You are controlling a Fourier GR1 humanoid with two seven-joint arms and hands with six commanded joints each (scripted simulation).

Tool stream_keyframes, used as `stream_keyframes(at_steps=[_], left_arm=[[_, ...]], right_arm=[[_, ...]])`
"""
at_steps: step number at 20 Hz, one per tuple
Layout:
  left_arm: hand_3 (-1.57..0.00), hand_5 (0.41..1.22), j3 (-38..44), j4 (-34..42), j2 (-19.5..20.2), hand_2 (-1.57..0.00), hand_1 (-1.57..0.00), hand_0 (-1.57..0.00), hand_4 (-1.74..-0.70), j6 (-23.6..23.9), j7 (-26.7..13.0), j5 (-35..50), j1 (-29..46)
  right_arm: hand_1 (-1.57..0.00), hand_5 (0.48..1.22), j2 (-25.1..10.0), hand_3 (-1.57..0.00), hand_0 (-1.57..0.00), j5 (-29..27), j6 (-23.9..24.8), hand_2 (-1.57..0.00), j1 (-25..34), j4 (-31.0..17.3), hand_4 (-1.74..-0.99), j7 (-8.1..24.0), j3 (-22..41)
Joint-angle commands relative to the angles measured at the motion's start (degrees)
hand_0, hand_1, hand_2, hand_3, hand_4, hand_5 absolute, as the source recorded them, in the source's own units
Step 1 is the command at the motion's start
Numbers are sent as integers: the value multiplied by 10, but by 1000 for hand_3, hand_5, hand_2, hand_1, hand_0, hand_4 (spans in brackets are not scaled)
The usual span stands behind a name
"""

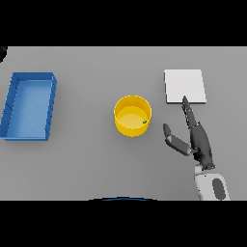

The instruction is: Pick up the red beaker and tilt it to pour out 1 green nut into yellow bowl. Pick up the yellow bowl and place it on the metallic measuring scale.

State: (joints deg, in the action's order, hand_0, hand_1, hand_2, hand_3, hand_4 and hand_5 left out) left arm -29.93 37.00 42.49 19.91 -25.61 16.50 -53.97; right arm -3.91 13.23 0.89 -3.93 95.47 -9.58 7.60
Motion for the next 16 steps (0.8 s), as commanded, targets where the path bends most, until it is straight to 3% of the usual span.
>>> stream_keyframes(at_steps=[1, 7, 11, 12, 14, 15, 16], left_arm=[[-1376, 1221, -1, 34, 8, -1571, -1571, -1571, -1741, 19, -13, 11, 27], [-1383, 1221, -33, 171, 32, -1571, -1571, -1571, -1741, 99, -62, 58, 134], [-1366, 955, -56, 222, 53, -1571, -1571, -1571, -1735, 97, -85, 99, 162], [-1407, 888, -67, 241, 63, -1571, -1571, -1571, -1661, 84, -89, 107, 169], [-1238, 774, -80, 281, 87, -1489, -1545, -1571, -1311, 50, -59, 117, 188], [-1098, 740, -85, 293, 98, -1311, -1380, -1495, -1155, 25, -48, 116, 192], [-884, 714, -79, 301, 104, -1049, -1104, -1253, -1031, -3, -27, 132, 200]], right_arm=[[1, 708, 1, 1, 1, 3, 5, 1, 5, -5, -1207, -1, -2], [1, 687, 0, 1, 1, -1, 3, 1, -2, 2, -1186, -2, -3], [1, 679, 2, 1, 1, -7, 0, 1, 10, -4, -1168, 7, -4], [1, 678, 0, 1, 1, -6, -1, 1, 6, -2, -1165, 3, -3], [1, 671, 1, 1, 1, -1, 3, 1, 6, 0, -1163, 8, -2], [1, 669, 0, 1, 1, 1, 4, 1, 10, -1, -1159, 11, -2], [1, 669, -3, 1, 1, 1, 3, 1, 9, 2, -1161, 10, -2]])
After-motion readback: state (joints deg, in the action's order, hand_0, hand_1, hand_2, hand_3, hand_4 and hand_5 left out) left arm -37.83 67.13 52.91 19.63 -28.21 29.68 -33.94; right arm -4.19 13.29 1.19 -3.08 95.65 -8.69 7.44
